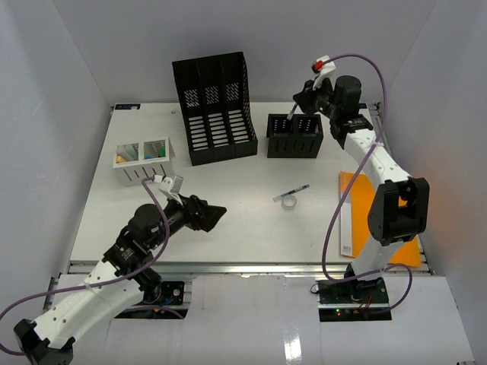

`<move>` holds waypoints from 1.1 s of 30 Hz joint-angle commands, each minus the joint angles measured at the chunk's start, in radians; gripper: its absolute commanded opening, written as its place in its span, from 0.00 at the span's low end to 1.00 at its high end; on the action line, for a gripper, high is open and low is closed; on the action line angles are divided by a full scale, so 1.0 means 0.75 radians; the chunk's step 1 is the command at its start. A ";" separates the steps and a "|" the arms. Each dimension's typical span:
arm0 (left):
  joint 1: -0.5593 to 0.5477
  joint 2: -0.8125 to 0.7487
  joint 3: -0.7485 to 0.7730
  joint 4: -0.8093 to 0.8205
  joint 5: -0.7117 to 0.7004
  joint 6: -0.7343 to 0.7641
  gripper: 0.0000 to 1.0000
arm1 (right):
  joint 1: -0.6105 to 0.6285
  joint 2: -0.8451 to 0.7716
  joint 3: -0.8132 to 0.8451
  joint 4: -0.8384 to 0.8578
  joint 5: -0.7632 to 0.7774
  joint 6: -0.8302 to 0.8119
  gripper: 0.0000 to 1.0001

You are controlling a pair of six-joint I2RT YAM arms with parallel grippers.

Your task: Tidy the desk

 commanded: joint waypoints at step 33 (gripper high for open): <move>-0.005 -0.189 -0.079 -0.063 0.054 -0.211 0.98 | 0.031 -0.110 -0.010 -0.516 -0.694 -0.907 0.92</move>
